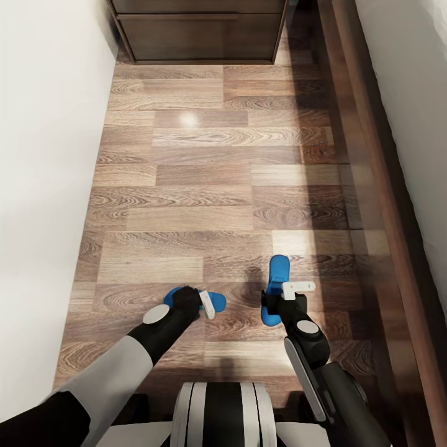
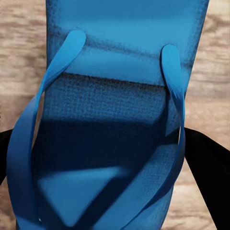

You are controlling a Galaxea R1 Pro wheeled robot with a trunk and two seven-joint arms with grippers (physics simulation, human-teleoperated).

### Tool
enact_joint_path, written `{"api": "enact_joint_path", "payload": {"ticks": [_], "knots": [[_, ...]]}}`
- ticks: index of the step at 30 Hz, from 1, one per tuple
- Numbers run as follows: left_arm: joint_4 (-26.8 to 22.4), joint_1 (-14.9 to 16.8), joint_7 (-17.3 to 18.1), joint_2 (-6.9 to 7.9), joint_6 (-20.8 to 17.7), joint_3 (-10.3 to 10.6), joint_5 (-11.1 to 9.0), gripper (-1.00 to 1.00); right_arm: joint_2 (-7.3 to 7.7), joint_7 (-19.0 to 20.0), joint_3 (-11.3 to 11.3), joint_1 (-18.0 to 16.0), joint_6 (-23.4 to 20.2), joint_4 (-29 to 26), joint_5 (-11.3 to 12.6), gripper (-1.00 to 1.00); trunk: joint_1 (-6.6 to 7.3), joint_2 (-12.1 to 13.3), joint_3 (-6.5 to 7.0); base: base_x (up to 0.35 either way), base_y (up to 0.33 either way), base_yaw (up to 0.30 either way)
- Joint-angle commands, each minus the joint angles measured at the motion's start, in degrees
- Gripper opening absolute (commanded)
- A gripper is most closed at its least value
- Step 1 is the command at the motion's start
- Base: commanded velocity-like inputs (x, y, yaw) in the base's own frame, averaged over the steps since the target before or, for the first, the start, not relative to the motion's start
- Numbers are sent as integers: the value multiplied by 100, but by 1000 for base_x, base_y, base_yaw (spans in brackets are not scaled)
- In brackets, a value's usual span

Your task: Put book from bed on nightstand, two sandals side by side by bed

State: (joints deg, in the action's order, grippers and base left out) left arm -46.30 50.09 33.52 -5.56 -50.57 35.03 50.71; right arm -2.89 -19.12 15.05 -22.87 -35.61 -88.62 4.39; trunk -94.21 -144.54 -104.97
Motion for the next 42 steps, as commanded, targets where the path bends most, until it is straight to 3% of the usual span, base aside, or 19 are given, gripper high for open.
{"api": "enact_joint_path", "payload": {"ticks": [1, 25, 42], "knots": [[-4, 2, 59, 2, 1, 7, 87, -100, 2, -51, 9, -4, -18, -6, 45, -100, 1, -1, -3, 0, 0, 0], [-108, 1, 130, 36, 4, 4, 55, -100, 0, -57, -23, -7, -34, 2, 53, -100, 1, -1, -3, 0, 0, 0], [-133, 1, 85, 44, -40, -87, 61, -100, -1, -81, 24, -6, -34, -6, 45, -100, 45, 21, 374, 0, 0, 0]]}}
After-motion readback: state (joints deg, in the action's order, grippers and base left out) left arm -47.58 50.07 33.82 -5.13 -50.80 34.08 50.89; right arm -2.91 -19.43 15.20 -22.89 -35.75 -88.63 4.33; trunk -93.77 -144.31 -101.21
